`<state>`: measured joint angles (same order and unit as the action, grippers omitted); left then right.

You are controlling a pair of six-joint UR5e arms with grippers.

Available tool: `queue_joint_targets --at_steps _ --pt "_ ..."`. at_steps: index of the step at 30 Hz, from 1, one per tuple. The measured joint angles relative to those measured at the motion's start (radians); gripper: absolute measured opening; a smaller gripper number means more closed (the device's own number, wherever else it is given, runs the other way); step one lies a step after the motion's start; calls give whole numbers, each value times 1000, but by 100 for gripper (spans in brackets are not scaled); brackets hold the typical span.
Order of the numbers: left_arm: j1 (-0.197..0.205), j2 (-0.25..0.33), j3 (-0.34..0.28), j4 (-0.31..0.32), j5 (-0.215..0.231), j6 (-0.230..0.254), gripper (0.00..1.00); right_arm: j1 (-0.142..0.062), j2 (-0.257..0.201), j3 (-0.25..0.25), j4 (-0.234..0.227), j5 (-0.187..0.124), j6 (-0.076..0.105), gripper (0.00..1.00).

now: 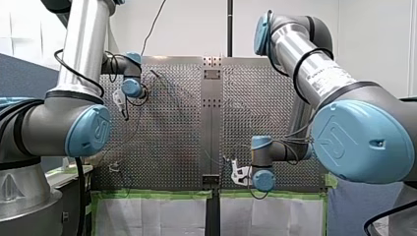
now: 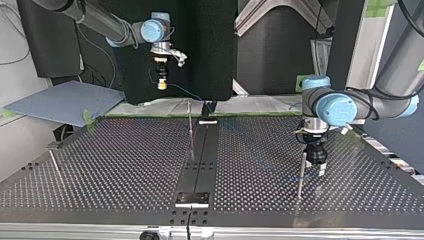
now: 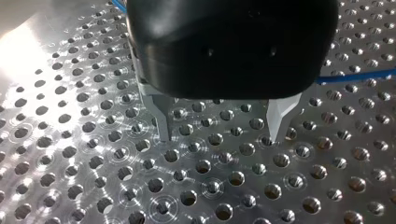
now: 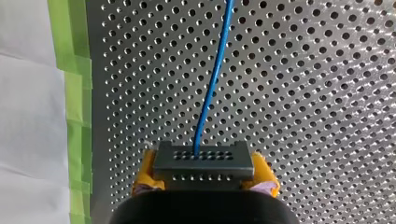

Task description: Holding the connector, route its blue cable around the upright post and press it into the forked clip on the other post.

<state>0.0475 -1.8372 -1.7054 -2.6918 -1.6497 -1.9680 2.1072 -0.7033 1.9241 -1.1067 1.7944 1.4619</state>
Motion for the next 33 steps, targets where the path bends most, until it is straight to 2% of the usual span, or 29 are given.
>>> queue_joint_targets --at_steps 6,12,18,21,33 --pt "-1 0 0 -6 -2 0 100 -27 0 0 -7 -44 -12 0" --pt "-2 0 0 -12 -10 -1 100 -41 0 0 -7 -99 -20 0" --pt "-2 0 0 -54 -16 -45 100 -43 0 0 -6 -159 -22 0" --pt "2 0 0 -62 -9 -77 100 -43 0 0 -5 -179 -24 0" --pt "16 -1 -26 -35 15 -183 100 -43 1 0 3 -188 -30 0"
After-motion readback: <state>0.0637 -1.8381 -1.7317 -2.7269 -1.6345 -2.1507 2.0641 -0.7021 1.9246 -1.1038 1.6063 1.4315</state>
